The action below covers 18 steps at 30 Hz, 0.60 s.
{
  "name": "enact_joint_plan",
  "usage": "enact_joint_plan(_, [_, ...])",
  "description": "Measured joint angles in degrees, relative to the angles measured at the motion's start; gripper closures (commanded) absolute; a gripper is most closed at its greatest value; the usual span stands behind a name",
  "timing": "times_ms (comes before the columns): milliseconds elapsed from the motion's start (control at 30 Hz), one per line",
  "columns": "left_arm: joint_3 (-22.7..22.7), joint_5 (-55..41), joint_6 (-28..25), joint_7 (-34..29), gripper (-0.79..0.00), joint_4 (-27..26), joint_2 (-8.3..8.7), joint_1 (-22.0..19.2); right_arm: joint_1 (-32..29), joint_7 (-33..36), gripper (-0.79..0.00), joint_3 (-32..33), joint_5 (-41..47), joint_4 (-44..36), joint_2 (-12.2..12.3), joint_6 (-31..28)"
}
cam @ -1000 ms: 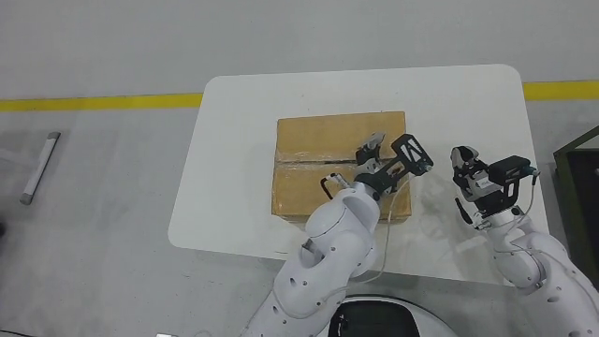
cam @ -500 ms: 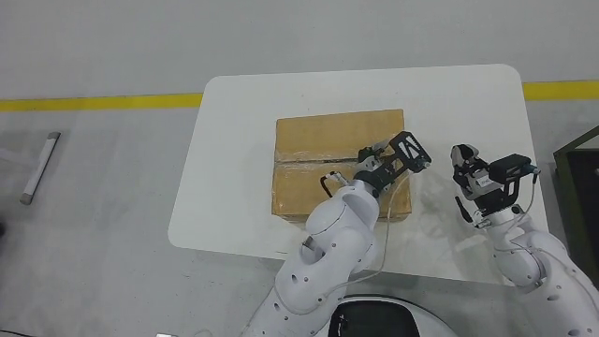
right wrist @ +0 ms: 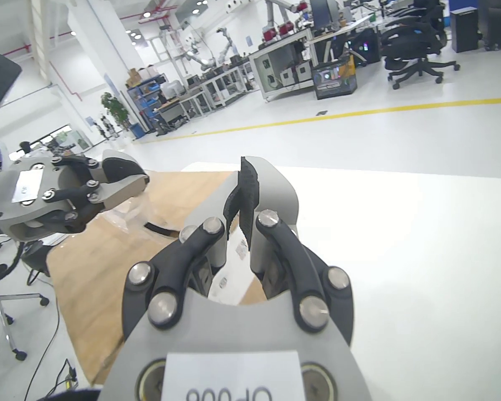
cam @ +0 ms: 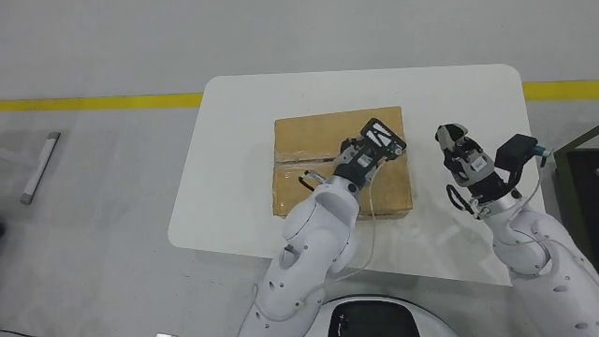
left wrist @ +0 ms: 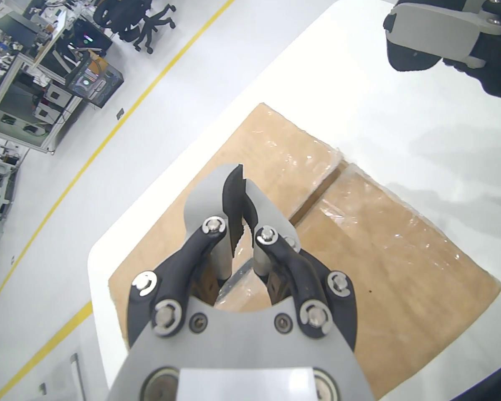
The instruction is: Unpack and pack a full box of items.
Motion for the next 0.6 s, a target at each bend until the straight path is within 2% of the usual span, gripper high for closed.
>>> enact_joint_plan(333, [-10.6, 4.5, -0.1, -1.4, 0.000, -9.8, 1.80, 5.0, 6.1, 4.2, 0.000, -7.5, -5.7, 1.8, -0.7, 0.1])
enact_joint_plan(600, [-20.5, 9.3, -1.3, -2.9, 0.000, -13.5, 3.21, 7.8, 8.3, 9.3, 0.000, -9.4, -8.5, 4.2, -0.7, 0.4])
